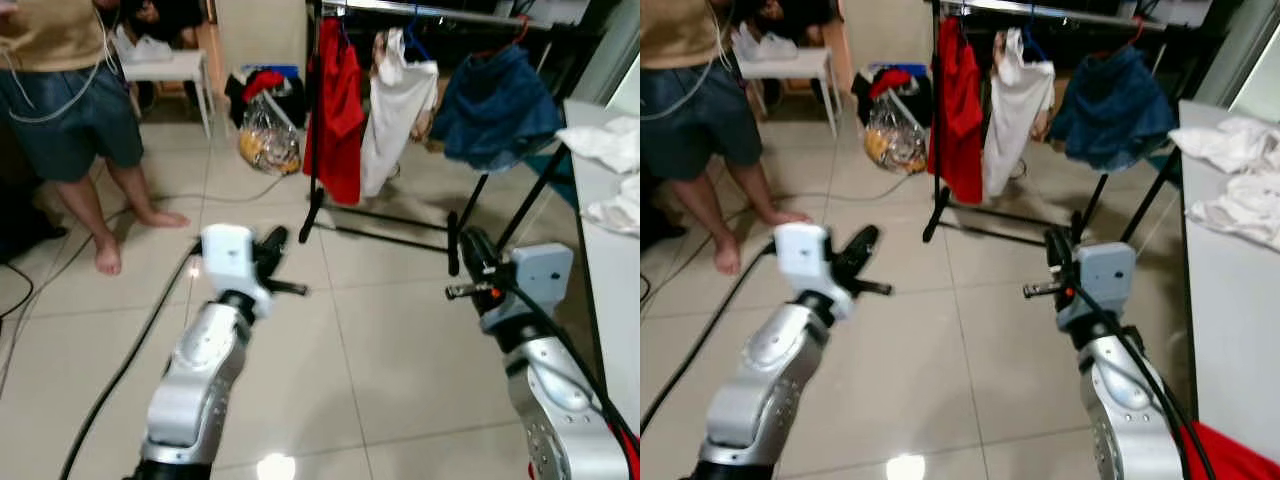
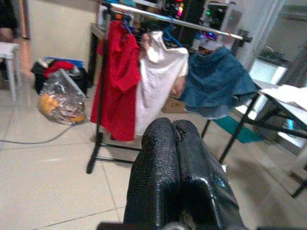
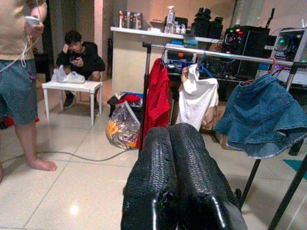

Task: Hang hanger

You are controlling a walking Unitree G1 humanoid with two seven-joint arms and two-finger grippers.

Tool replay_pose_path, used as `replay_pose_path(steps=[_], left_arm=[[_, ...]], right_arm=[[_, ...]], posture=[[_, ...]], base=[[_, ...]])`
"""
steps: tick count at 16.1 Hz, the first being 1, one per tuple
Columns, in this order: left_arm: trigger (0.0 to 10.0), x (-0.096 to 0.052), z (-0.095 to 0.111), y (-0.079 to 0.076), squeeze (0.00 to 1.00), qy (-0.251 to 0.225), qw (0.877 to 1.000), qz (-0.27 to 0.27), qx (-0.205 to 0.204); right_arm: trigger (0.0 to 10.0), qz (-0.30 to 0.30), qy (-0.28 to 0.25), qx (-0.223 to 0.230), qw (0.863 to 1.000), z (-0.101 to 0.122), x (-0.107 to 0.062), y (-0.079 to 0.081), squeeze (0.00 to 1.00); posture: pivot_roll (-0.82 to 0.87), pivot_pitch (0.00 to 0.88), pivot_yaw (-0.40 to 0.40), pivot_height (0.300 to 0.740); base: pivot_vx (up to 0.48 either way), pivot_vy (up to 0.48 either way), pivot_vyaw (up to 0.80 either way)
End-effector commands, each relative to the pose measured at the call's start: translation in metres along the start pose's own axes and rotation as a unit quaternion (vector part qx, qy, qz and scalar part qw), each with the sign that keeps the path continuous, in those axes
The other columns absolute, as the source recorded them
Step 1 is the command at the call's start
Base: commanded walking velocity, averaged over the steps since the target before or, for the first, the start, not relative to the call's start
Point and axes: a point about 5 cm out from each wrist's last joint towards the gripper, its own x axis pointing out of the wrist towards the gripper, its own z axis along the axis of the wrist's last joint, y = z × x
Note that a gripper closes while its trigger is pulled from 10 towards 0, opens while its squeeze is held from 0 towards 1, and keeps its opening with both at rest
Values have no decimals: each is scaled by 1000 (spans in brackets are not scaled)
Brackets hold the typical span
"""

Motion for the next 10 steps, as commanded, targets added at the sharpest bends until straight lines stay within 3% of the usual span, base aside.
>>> replay_pose_path(steps=[1,3,6,7,8,9,10], left_arm=[[10000,3,3,-3,0,-11,1000,6,6],[10000,4,2,3,0,-10,999,32,-6],[10000,4,-6,3,0,7,999,41,-17],[10000,3,-9,2,0,12,999,41,-19],[10000,3,-10,3,0,14,999,43,-18],[10000,2,-10,4,0,15,999,43,-11],[10000,2,-10,4,0,15,999,38,-6]], right_arm=[[10000,-4,-2,-1,1000,0,-1,-4,0],[10000,-5,-3,-6,1000,0,2,-5,0],[10000,-58,7,-34,998,-4,7,-13,0],[10000,-66,6,-31,997,-6,5,-16,267],[10000,-65,5,-30,997,-6,4,-16,714],[10000,-60,3,-19,998,-8,3,-14,1000],[10000,-60,4,-20,998,-9,3,-12,1000]], posture=[[-86,0,-22,740],[-78,0,-25,740],[-57,0,-36,740],[-47,0,-40,740],[-45,0,-41,740],[-41,0,-37,740],[-40,0,-35,740]], base=[[0,0,0],[0,0,0],[0,0,0],[0,0,0],[0,0,0],[0,0,0],[0,0,0]])
